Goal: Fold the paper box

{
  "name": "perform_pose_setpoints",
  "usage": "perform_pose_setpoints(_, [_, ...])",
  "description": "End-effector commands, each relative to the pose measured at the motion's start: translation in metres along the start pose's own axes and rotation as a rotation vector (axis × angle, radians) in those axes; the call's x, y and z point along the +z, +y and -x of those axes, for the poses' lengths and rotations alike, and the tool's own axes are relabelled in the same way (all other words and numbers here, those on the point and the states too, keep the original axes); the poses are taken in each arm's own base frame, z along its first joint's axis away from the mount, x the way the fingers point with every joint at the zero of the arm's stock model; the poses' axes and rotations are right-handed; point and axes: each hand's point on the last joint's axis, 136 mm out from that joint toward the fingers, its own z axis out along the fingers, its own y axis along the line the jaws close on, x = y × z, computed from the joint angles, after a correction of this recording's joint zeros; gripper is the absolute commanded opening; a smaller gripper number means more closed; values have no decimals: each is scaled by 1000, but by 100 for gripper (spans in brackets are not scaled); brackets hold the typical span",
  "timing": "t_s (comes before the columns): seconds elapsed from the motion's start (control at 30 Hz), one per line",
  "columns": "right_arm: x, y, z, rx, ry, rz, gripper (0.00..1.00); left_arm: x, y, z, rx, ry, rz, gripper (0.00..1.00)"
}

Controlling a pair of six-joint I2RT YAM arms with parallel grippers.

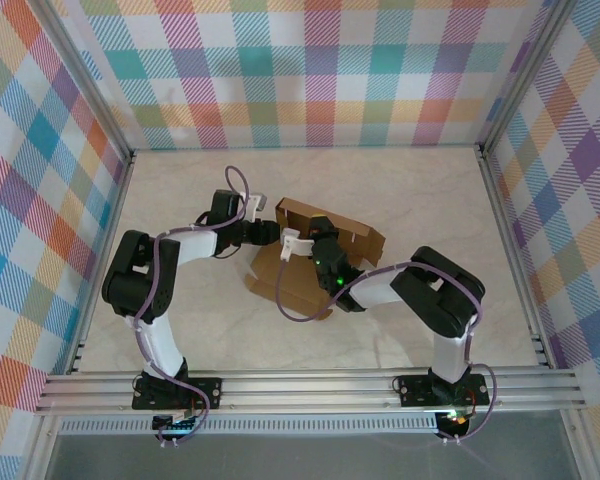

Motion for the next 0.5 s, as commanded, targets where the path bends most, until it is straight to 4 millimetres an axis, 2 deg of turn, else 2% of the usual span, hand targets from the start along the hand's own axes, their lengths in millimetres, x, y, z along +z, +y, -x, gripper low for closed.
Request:
perform_pose_setpoints(0.0, [-4,-1,10,43,-31,39,0,7,-5,9,2,-9,5,49])
perform_pose_setpoints(0.27, [-5,8,8,56,-19,84,0,8,-20,13,47,-48,-11,54])
perform_pose_setpoints(0.47, [-5,10,8,60,-19,100,0,12,-20,16,40,-59,-5,47])
